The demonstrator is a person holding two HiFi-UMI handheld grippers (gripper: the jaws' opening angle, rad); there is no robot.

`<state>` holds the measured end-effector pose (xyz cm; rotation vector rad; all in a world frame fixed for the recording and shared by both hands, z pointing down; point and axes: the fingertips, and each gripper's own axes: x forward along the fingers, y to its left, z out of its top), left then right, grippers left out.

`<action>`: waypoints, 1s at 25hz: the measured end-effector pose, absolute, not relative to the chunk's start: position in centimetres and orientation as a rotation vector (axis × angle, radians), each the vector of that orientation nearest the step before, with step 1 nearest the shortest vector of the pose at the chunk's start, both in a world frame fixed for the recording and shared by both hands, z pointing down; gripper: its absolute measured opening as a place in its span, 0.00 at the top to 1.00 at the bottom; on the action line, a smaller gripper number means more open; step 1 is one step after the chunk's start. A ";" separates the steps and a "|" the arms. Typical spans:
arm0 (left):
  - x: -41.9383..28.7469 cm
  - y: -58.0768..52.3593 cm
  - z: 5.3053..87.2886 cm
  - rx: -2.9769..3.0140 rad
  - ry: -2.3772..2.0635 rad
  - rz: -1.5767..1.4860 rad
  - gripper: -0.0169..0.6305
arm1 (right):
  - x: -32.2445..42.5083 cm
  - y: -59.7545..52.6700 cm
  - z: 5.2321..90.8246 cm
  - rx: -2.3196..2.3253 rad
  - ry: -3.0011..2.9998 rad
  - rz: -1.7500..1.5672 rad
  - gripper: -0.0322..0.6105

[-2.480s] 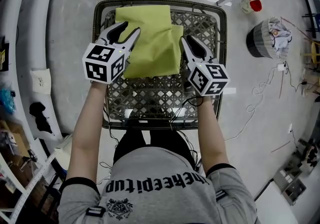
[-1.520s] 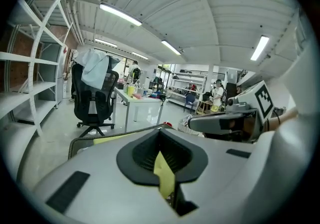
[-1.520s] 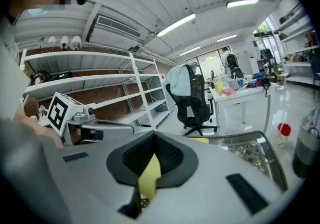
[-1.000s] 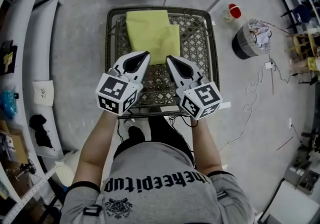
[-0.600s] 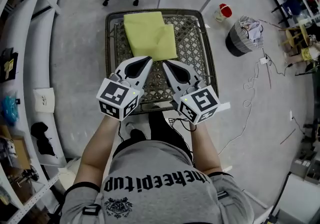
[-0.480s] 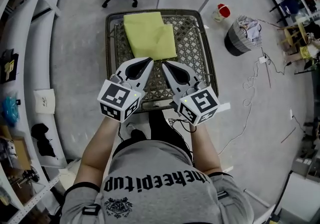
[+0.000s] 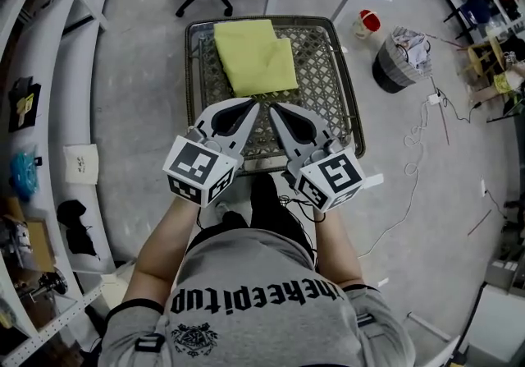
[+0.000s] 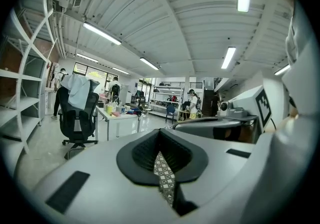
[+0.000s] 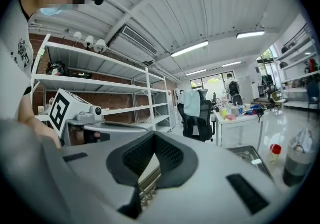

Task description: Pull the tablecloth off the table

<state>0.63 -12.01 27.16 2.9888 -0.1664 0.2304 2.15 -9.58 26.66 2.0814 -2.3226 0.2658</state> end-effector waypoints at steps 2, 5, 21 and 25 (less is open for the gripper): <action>0.0 -11.6 27.0 2.994 -0.168 0.227 0.95 | 1.5 -9.3 26.5 2.084 -2.330 0.259 0.93; -1.0 -11.2 27.0 3.001 -0.172 0.224 0.95 | 0.7 -9.0 26.4 2.091 -2.337 0.253 0.93; -4.1 -11.0 26.0 2.998 -0.229 0.164 0.95 | -2.6 -8.8 25.7 2.029 -2.377 0.206 0.93; -4.9 -11.0 25.7 3.003 -0.234 0.149 0.95 | -3.6 -9.0 25.4 2.013 -2.390 0.195 0.93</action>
